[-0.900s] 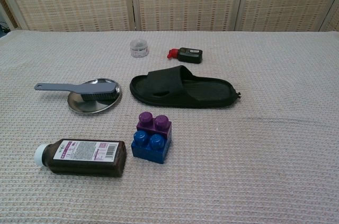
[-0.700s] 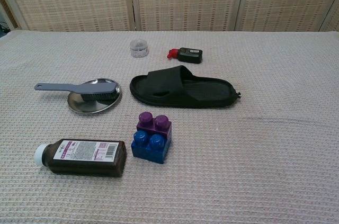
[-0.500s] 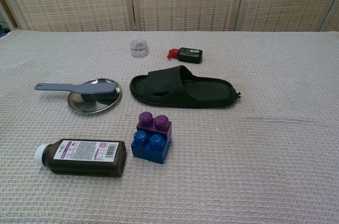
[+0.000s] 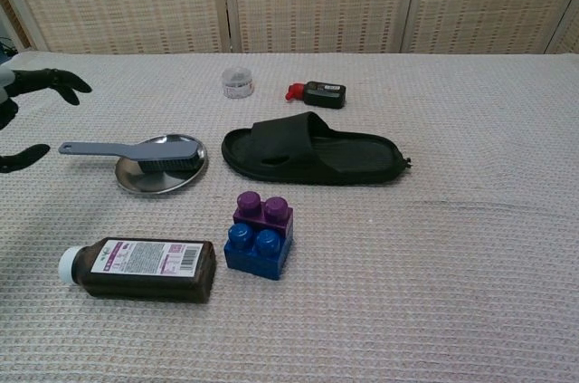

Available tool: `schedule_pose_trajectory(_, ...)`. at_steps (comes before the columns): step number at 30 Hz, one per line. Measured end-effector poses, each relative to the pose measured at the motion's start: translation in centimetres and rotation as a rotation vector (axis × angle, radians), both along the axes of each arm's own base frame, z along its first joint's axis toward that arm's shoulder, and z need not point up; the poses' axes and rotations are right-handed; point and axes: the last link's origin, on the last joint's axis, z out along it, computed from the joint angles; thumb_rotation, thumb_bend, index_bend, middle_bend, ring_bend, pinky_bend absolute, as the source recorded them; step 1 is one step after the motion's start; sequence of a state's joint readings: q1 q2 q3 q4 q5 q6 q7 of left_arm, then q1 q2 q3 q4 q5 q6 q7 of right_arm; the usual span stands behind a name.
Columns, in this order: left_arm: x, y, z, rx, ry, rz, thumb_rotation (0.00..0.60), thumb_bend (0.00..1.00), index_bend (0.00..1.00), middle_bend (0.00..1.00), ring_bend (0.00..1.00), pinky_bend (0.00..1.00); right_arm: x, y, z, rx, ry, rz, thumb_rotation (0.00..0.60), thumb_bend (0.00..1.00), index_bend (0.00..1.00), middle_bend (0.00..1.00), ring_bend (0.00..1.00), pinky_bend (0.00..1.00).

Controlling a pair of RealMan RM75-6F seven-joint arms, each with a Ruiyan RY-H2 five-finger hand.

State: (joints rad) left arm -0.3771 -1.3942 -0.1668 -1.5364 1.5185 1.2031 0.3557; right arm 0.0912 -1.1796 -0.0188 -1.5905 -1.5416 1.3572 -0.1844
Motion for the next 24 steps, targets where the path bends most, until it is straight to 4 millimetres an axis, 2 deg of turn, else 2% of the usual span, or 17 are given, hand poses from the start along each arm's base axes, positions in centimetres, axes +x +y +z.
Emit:
schedule_pose_trajectory(5,1.8,2.8,-3.1,-0.005,-0.009,0.032,0.6,0.4,0.2,0.2,0.86,1.0,-0.3,-0.3,-0.1,0.002,-0.001,-0.012,0.6,0.18,0.0,0.0,0.0,0.0)
schedule_pose_trajectory(11,2.1,4.9,-5.3,0.01,0.087,0.085,0.6,0.39,0.2,0.19,0.86,1.0,-0.6,-0.3,-0.2,0.013,0.009,-0.03,0.6,0.18,0.0,0.0,0.0,0.0)
schedule_pose_trajectory(17,2.0,6.7,-7.2,0.001,0.122,0.14,0.6,0.38,0.2,0.19,0.87,1.0,-0.8,-0.4,-0.4,0.027,0.016,-0.044,0.6,0.18,0.0,0.0,0.0,0.0)
schedule_pose_trajectory(24,2.9,7.5,-9.0,-0.01,0.158,0.132,0.6,0.38,0.22,0.22,0.87,1.0,-0.9,-0.5,-0.7,0.039,0.016,-0.051,0.6,0.18,0.0,0.0,0.0,0.0)
